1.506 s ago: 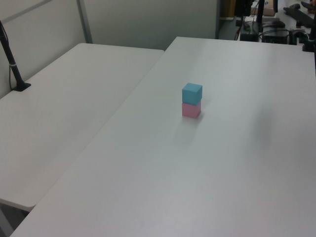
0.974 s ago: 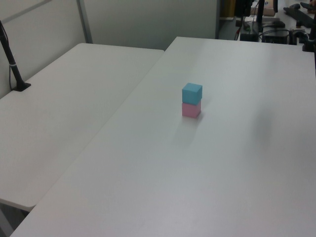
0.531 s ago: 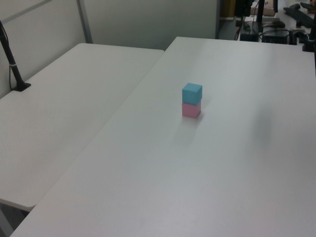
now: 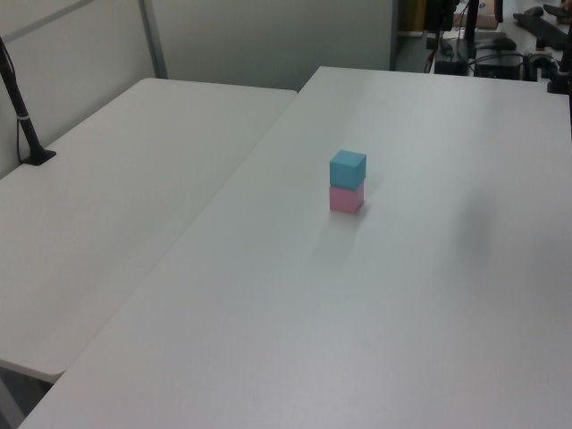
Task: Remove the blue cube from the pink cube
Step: 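Move the open gripper down over the light-blue cube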
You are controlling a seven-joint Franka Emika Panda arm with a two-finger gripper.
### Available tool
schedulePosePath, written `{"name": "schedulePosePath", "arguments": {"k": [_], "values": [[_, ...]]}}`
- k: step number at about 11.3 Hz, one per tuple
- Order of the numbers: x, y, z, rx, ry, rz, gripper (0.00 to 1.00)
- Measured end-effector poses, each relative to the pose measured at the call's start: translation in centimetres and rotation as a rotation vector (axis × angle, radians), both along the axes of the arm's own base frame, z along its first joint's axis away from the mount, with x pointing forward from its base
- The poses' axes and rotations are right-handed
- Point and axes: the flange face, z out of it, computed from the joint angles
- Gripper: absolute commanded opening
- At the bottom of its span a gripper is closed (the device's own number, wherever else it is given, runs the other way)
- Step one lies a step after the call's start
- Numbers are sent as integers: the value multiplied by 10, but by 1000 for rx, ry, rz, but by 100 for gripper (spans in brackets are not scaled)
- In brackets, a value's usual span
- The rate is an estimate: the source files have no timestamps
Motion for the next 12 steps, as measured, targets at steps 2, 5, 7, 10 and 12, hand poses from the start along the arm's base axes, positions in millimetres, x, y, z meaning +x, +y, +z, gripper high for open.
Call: {"name": "schedulePosePath", "arguments": {"k": [2,5,7,10,12], "values": [[10,0,-16,8,15,66,100],[37,9,-50,44,14,106,100],[49,24,-66,83,6,110,100],[75,51,-95,101,-48,0,100],[94,75,-128,111,-62,-57,100]]}}
